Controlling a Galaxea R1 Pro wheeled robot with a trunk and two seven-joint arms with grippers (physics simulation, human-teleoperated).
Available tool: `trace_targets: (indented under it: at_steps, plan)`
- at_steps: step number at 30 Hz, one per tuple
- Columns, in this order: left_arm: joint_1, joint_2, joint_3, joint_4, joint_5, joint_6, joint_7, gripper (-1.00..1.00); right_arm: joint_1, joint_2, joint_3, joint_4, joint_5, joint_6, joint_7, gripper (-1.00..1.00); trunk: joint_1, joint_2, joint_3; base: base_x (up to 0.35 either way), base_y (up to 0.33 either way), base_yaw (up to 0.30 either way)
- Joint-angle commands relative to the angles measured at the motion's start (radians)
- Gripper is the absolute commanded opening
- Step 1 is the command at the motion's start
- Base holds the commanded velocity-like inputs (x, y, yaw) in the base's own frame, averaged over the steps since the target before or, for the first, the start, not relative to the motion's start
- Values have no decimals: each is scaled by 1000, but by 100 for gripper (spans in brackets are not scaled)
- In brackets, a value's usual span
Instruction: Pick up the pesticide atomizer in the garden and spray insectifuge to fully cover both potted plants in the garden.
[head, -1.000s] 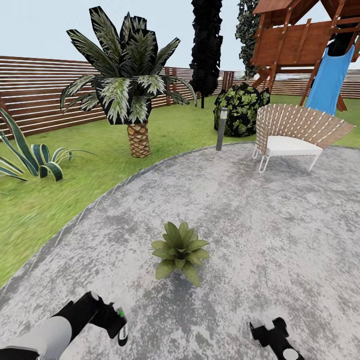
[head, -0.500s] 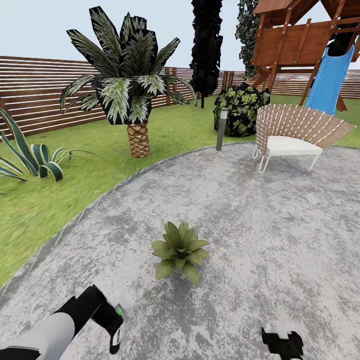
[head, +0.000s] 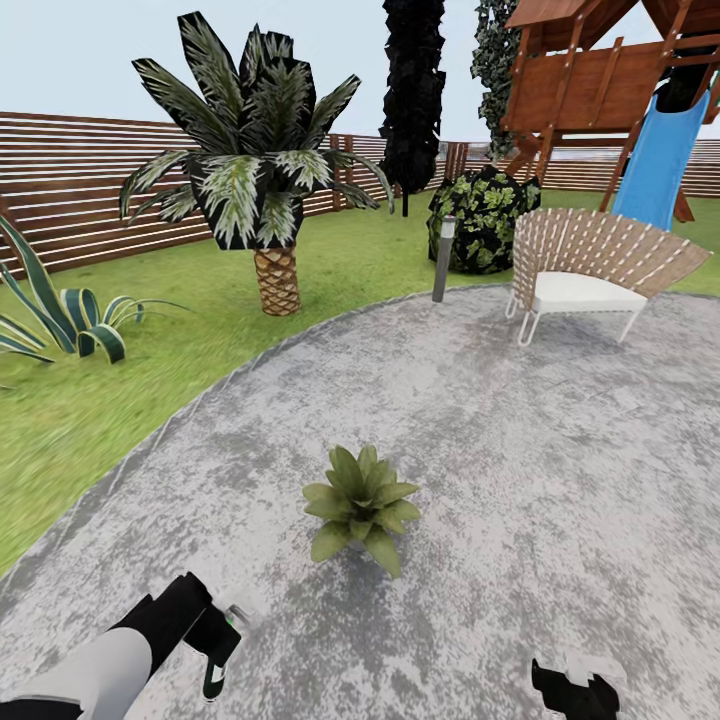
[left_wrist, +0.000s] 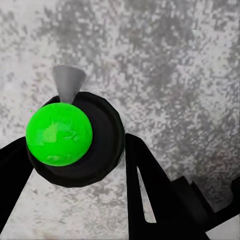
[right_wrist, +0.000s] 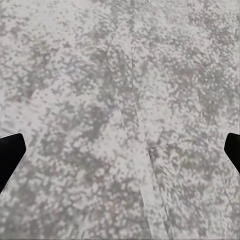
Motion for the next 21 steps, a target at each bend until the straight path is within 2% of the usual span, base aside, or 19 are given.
trace_targets:
  at_steps: [1, 10, 16, 17, 19, 21]
  plan:
    - [0, 1, -3, -2, -2, 3, -6, -100, -1, 0, -6, 2, 11, -4, -4, 100, 0, 0, -1, 298, 64, 0]
    - [0, -1, 2, -2, -1, 2, -6, -100, -1, 2, -6, 3, 12, -4, -4, 100, 0, 0, -1, 312, 32, 0]
    - [3, -2, 1, 1, -2, -1, 2, -100, -1, 1, -6, 2, 12, -4, -4, 100, 0, 0, -1, 69, 0, 0]
    - [3, -3, 1, 2, -2, -1, 24, -100, -1, 1, -6, 2, 12, -4, -4, 100, 0, 0, -1, 6, 0, 0]
    - [2, -14, 2, 8, 5, 1, 107, -100, -1, 1, -6, 2, 12, -4, -4, 100, 0, 0, -1, 2, 0, 0]
    - [2, -21, 2, 9, 25, 1, 140, -100, -1, 1, -6, 2, 12, -4, -4, 100, 0, 0, -1, 0, 0, 0]
